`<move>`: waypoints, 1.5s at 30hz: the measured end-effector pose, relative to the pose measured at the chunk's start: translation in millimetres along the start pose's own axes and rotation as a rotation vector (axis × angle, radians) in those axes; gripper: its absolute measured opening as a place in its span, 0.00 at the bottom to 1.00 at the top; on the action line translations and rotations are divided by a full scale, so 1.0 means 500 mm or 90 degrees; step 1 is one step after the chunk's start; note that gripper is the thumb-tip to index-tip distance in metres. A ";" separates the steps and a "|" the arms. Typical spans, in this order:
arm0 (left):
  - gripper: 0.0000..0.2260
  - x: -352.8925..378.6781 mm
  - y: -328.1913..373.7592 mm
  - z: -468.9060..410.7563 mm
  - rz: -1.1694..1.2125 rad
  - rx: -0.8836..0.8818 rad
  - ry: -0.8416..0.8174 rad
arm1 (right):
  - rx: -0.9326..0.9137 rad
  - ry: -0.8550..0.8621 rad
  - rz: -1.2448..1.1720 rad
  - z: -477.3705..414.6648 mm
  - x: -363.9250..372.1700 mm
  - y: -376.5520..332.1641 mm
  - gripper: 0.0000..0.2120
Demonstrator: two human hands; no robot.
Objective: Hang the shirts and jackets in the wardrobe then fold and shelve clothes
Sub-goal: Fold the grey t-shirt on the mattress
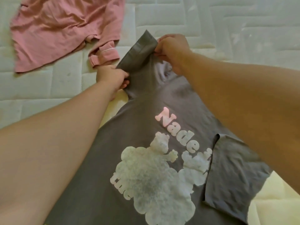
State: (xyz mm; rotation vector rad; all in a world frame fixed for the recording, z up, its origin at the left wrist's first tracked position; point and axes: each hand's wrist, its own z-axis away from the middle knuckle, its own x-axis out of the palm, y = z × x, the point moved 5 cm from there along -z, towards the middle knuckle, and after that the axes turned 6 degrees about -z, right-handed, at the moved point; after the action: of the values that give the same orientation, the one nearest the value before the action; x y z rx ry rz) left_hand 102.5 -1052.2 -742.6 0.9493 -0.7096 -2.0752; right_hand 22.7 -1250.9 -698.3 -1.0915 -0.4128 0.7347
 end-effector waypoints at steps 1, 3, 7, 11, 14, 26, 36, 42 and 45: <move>0.06 -0.004 0.003 0.024 -0.088 0.082 0.045 | -0.033 0.003 0.034 0.012 -0.012 -0.004 0.13; 0.03 -0.002 0.004 0.089 -0.247 0.257 0.128 | -0.113 0.002 0.148 0.052 -0.037 -0.006 0.10; 0.06 0.029 -0.059 0.219 -0.439 0.504 0.111 | -0.252 -0.059 0.350 0.180 -0.088 0.059 0.04; 0.05 0.056 -0.138 0.280 -0.639 0.618 -0.012 | -0.264 -0.146 0.524 0.272 -0.142 0.172 0.04; 0.07 0.062 -0.154 0.293 -0.685 0.656 -0.031 | -0.260 -0.176 0.654 0.304 -0.173 0.230 0.07; 0.24 0.091 -0.142 0.176 -0.264 -0.026 0.095 | 0.070 0.077 0.308 0.173 -0.197 0.189 0.12; 0.21 0.123 -0.210 0.194 -0.029 -0.168 0.036 | 0.329 0.057 0.453 0.251 -0.150 0.266 0.13; 0.16 0.115 -0.182 0.189 -0.091 -0.129 0.045 | 0.270 0.124 0.327 0.287 -0.173 0.273 0.16; 0.16 0.106 -0.189 0.197 -0.143 -0.104 0.078 | 0.184 0.179 0.184 0.307 -0.191 0.263 0.08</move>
State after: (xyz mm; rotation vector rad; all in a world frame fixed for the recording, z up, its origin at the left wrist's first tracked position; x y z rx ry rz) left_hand -37.2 -1022.8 -774.9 1.0930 -0.3775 -2.2069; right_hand -185.0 -1185.3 -748.6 -0.9697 0.0925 0.8504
